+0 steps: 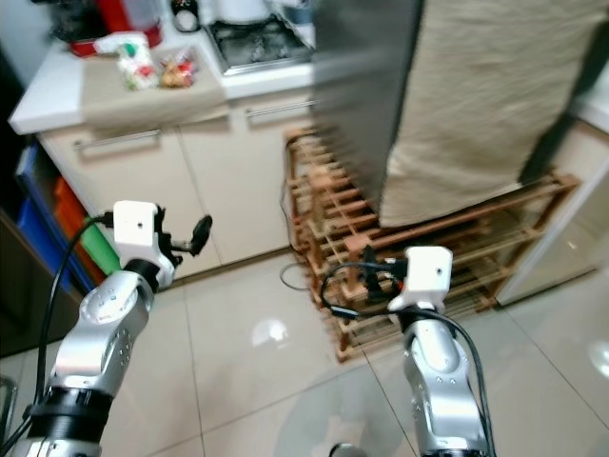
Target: Restocking fridge
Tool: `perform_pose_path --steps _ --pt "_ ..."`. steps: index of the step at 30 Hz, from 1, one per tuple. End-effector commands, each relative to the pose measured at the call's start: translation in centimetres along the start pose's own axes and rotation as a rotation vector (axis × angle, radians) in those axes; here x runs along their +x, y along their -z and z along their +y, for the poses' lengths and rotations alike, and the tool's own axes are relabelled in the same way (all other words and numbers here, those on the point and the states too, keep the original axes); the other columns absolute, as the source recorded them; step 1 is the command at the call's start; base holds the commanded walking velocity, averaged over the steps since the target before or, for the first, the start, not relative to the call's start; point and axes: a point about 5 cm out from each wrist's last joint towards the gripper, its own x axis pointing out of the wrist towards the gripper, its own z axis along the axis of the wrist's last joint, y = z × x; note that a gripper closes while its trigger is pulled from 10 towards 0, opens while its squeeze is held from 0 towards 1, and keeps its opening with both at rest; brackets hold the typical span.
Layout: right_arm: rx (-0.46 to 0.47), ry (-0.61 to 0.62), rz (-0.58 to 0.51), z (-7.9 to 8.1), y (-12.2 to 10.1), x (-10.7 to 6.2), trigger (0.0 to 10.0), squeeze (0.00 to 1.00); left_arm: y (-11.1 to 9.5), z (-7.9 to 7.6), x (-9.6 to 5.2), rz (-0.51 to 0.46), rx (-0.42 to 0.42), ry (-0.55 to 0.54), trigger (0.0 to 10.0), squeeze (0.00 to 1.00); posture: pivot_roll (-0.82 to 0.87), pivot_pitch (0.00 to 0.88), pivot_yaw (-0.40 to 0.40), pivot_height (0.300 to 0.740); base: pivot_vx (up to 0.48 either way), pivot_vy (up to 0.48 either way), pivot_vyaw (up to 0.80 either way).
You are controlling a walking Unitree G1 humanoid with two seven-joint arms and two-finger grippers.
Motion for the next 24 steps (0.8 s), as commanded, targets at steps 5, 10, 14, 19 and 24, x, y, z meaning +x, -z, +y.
perform_pose_path --steps 5,10,14,19,24 --pt "-0.025 0.018 -0.033 -0.3 -0.8 0.3 10.0 0.0 -0.5 0.2 0.3 -0.029 -0.009 0.004 10.0 0.0 -0.13 0.0 0.087 0.74 0.0 0.0 -0.78" --pt "-0.126 0.136 -0.046 -1.7 -1.4 0.7 10.0 0.0 -1.1 0.5 0.7 -0.059 -0.012 -0.003 10.0 1.0 -0.13 0.0 0.086 0.722 0.0 0.0 -0.39" --pt "-0.119 0.171 -0.085 -2.2 -2.1 0.8 10.0 1.0 -1.1 0.7 0.9 -0.055 -0.009 -0.025 10.0 1.0 -0.13 0.0 0.087 0.713 0.0 0.0 -0.13" --pt "-0.198 0.185 -0.169 -2.5 -4.0 1.0 10.0 1.0 -1.1 1.0 1.3 -0.05 -0.046 -0.055 10.0 1.0 -0.14 0.0 0.083 0.713 0.0 0.0 -0.59" --pt "-0.187 0.197 -0.151 -2.8 -3.8 1.1 10.0 1.0 -1.2 0.7 1.4 -0.045 -0.021 -0.054 10.0 1.0 -0.13 0.0 0.078 0.713 0.0 0.0 -0.63"
